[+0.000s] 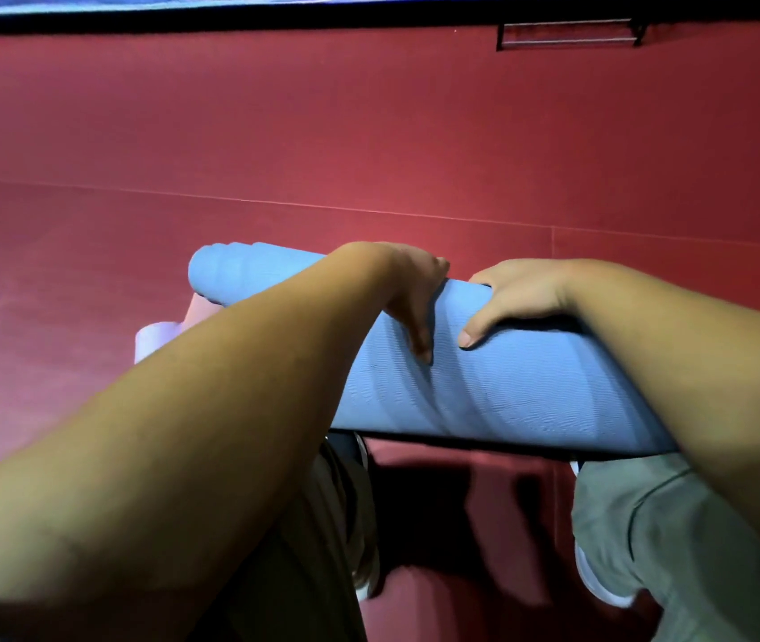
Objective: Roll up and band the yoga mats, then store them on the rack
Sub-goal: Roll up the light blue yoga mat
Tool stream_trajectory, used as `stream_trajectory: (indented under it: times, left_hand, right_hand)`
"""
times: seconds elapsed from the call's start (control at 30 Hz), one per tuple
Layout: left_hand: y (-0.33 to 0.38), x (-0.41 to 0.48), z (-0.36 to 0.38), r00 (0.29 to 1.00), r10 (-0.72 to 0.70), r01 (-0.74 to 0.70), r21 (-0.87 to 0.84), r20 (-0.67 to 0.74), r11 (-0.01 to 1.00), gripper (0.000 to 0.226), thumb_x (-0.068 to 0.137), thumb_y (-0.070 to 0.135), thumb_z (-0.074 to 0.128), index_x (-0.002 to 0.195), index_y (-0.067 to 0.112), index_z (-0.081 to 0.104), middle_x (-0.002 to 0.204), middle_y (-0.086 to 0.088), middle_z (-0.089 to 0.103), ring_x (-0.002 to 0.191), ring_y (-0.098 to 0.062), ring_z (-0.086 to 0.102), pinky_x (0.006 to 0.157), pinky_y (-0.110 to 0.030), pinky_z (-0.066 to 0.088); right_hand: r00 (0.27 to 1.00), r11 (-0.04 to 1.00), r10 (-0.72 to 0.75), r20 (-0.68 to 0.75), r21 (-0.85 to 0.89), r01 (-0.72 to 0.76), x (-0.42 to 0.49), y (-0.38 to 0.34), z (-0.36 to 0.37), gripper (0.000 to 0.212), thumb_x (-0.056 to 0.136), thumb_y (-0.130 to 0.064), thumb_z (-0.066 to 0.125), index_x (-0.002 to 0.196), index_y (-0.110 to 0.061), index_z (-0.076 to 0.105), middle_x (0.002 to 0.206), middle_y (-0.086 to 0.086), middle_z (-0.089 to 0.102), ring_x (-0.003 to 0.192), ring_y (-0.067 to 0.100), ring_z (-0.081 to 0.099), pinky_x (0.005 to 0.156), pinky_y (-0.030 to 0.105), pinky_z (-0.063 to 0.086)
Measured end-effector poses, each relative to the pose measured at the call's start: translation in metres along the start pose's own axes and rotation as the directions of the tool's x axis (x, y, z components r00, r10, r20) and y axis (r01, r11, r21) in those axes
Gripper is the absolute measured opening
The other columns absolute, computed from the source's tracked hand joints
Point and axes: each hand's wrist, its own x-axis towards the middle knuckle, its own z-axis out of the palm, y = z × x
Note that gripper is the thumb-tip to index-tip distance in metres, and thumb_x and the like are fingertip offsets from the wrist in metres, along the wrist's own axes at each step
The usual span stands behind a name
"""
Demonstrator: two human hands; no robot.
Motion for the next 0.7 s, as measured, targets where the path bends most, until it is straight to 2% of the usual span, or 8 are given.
stream_trajectory:
  times: [0.1,0.2,0.4,0.47,0.53,0.63,0.7]
  left_hand:
    - [-0.006,0.001,-0.004,1.0,-0.011,0.011,-0.075,0.0,0.997,0.112,0.044,0.067,0.101,0.134,0.024,0.05,0.126,0.004,0.061,0.108,-0.023,0.06,0.091,-0.037,0.051]
    - [-0.013,0.004,-0.006,1.0,-0.015,0.016,-0.119,0.008,0.993,0.105,0.038,0.066,0.101,0.125,0.03,0.054,0.121,0.008,0.065,0.106,-0.021,0.063,0.095,-0.04,0.056]
    - [-0.028,-0.001,-0.011,0.997,-0.016,0.033,-0.248,0.07,0.968,0.09,0.04,0.057,0.104,0.118,0.037,0.064,0.115,0.012,0.071,0.105,-0.017,0.069,0.095,-0.045,0.06]
    - [-0.031,-0.004,-0.013,0.997,-0.021,0.042,-0.3,0.071,0.953,0.08,0.043,0.051,0.105,0.113,0.037,0.069,0.111,0.012,0.075,0.101,-0.017,0.073,0.093,-0.044,0.062]
    - [-0.034,-0.007,-0.014,0.997,-0.038,0.061,-0.353,0.072,0.934,0.073,0.045,0.048,0.105,0.109,0.036,0.072,0.106,0.013,0.078,0.098,-0.016,0.076,0.091,-0.043,0.064]
    - [-0.039,-0.012,-0.016,0.993,-0.057,0.095,-0.429,0.101,0.898,0.067,0.049,0.046,0.105,0.108,0.035,0.075,0.104,0.013,0.08,0.094,-0.018,0.079,0.088,-0.044,0.066]
    - [-0.044,-0.016,-0.015,0.99,-0.051,0.109,-0.474,0.134,0.874,0.063,0.053,0.044,0.105,0.109,0.034,0.077,0.102,0.011,0.081,0.092,-0.018,0.08,0.087,-0.045,0.066]
  right_hand:
    - [1.0,1.0,-0.006,-0.005,-0.017,0.006,0.0,-0.004,-0.001,0.065,0.059,-0.055,0.096,0.112,-0.027,0.072,0.099,-0.005,0.082,0.089,0.021,0.08,0.09,0.052,0.064]
    - [0.999,0.998,-0.023,-0.045,-0.063,0.02,0.002,-0.008,-0.005,0.07,0.055,-0.066,0.093,0.112,-0.032,0.071,0.1,-0.011,0.08,0.091,0.016,0.079,0.091,0.047,0.063]
    - [0.996,0.972,-0.067,-0.065,-0.231,0.05,-0.002,-0.019,-0.009,0.066,0.071,-0.071,0.084,0.124,-0.037,0.062,0.115,-0.014,0.071,0.102,0.01,0.069,0.095,0.038,0.056]
    - [0.995,0.955,-0.07,-0.066,-0.293,0.047,-0.003,-0.022,-0.01,0.078,0.07,-0.07,0.086,0.133,-0.035,0.056,0.121,-0.012,0.068,0.107,0.012,0.066,0.095,0.038,0.054]
    - [0.995,0.929,-0.076,-0.065,-0.366,0.047,-0.003,-0.025,-0.008,0.102,0.063,-0.069,0.091,0.145,-0.03,0.045,0.131,-0.007,0.063,0.114,0.018,0.062,0.1,0.041,0.052]
    - [0.983,0.857,-0.137,-0.12,-0.512,0.057,-0.004,-0.032,-0.001,0.132,0.049,-0.079,0.091,0.154,-0.026,0.03,0.146,-0.001,0.053,0.129,0.026,0.055,0.105,0.046,0.048]
    - [0.968,0.806,-0.188,-0.168,-0.589,0.054,-0.004,-0.036,0.006,0.131,0.042,-0.087,0.085,0.148,-0.029,0.033,0.144,-0.002,0.053,0.129,0.029,0.056,0.099,0.046,0.049]
